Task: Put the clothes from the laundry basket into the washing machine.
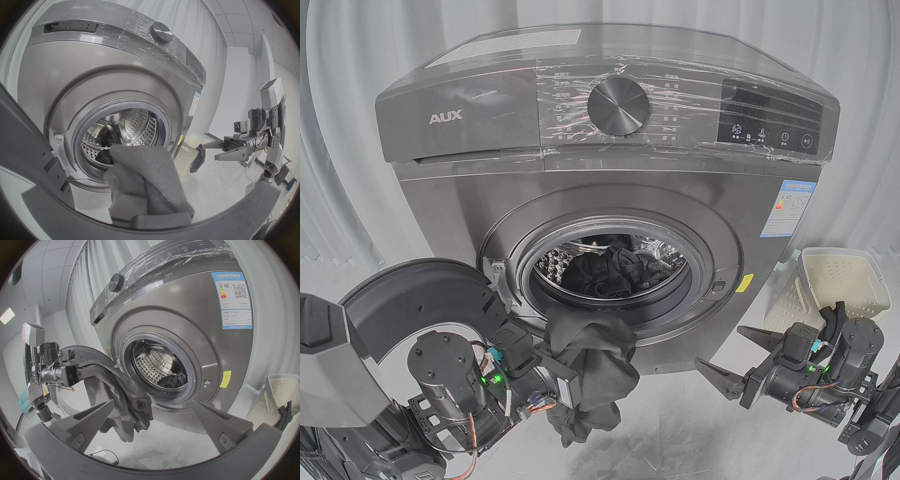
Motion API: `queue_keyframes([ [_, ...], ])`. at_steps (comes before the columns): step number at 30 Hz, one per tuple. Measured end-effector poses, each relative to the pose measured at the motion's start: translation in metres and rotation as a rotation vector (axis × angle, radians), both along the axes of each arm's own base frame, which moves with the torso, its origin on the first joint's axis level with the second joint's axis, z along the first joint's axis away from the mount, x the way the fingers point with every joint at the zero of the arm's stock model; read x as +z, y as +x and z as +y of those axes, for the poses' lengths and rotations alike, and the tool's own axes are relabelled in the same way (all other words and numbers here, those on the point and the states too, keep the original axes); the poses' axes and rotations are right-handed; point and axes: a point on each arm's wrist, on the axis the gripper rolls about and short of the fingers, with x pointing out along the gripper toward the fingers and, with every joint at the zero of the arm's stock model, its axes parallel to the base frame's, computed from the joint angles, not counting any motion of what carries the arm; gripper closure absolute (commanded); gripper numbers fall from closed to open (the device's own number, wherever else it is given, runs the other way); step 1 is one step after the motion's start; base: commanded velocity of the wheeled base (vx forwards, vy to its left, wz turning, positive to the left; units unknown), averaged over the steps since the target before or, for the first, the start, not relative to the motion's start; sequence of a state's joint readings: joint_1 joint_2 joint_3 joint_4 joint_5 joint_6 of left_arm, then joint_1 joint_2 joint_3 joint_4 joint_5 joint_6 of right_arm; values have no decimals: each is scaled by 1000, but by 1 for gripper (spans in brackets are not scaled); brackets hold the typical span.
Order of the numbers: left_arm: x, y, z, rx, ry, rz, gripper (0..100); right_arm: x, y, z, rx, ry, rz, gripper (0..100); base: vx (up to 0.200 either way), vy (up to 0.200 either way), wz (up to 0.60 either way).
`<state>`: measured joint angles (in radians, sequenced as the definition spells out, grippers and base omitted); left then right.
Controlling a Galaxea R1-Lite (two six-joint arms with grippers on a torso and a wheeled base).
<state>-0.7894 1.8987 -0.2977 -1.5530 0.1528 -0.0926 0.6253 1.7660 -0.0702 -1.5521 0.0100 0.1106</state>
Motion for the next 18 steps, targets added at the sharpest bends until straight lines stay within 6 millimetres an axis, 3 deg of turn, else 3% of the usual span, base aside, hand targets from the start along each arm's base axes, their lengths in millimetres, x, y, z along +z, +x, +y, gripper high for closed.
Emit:
queue_keyframes([
  [8,0,0,1,3,1,2,100,0,0,0,0,0,1,0,0,0,0],
  [14,0,0,0,9,1,1,100,0,0,0,0,-1,1,0,0,-200,0],
  [18,0,0,0,15,-1,1,100,0,0,0,0,0,1,0,0,0,0],
])
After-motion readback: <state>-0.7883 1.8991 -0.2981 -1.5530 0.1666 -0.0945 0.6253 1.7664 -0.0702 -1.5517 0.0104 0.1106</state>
